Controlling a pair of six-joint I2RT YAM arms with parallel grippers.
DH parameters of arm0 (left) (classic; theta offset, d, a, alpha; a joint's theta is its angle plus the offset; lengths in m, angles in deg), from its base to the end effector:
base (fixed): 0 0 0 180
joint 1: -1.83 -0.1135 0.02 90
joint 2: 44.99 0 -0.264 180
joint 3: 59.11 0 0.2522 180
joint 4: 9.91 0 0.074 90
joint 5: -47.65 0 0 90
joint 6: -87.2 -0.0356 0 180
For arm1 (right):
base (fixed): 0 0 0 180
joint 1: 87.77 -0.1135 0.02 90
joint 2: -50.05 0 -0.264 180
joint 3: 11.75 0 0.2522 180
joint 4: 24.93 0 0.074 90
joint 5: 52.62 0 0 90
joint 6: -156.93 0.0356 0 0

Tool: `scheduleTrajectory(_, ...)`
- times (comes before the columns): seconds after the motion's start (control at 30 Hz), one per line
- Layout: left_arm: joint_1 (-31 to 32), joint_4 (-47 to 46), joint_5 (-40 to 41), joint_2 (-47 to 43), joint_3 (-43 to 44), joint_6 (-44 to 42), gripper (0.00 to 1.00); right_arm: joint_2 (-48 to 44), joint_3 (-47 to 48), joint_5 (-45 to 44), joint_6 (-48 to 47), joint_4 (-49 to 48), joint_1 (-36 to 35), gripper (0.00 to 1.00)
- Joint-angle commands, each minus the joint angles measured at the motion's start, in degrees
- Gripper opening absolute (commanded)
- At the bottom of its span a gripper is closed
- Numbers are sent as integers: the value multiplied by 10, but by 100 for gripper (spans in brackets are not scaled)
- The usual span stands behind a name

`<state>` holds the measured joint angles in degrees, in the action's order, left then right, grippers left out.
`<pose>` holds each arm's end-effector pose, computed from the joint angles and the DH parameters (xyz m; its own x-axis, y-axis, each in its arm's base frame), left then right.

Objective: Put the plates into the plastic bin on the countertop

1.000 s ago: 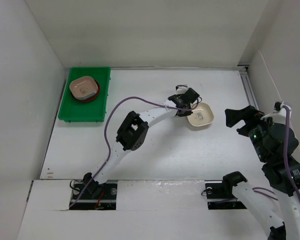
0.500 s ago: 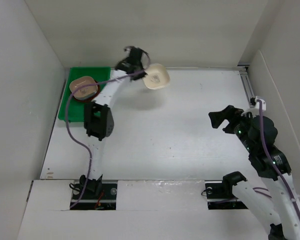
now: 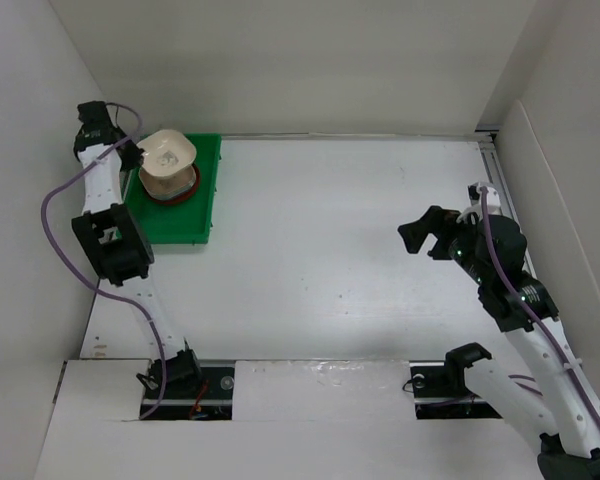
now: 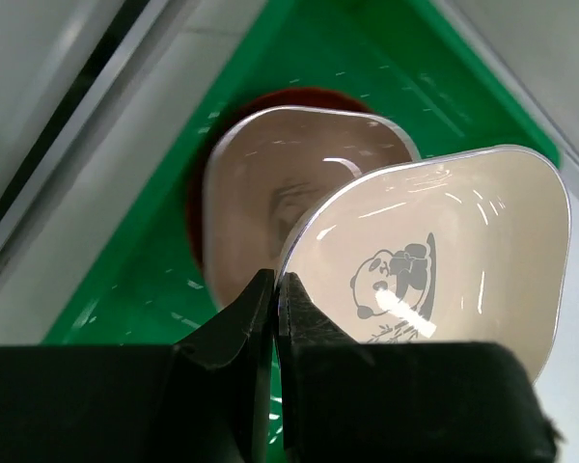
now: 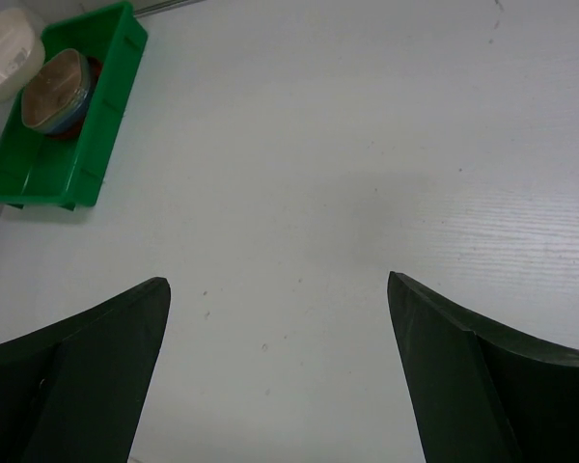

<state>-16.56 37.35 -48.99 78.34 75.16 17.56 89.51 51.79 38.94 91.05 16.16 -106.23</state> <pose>0.4765 0.1541 0.3172 -0.4487 -0.5133 -0.7316 -0.4065 0.8462 -0.3445 0.1431 0.0488 0.3521 -0.3927 0.2996 -0.8695 -0.1980 0.8957 0.3980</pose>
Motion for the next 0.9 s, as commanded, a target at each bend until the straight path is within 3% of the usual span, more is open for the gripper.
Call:
scheduleTrajectory(0.0, -47, -14, -71, -41, -32, 18, 0, -8, 3, 25, -21, -40, -4, 100)
scheduleTrajectory(0.1, -85, -26, -71, -46, -34, 33, 0, -8, 3, 39, -21, -40, -4, 100)
scheduleTrajectory(0.43, -85, -15, -71, -13, -15, 33, 0, -13, 3, 44, -27, -40, -4, 100)
scheduleTrajectory(0.63, -45, -1, -30, 26, 31, 33, 0, -13, 3, 49, -27, -40, -4, 100)
scheduleTrajectory(0.73, -45, 5, -2, 31, 32, 33, 5, -13, 8, 49, -27, -33, -4, 100)
scheduleTrajectory(0.8, -45, 11, 5, 31, 38, 43, 19, -13, 14, 49, -27, -28, -4, 100)
scheduleTrajectory(0.83, -45, 11, 5, 31, 43, 43, 50, -13, 14, 49, -27, -28, -4, 100)
scheduleTrajectory(0.87, -45, 18, 5, 31, 43, 50, 66, -13, 14, 49, -27, -28, -4, 100)
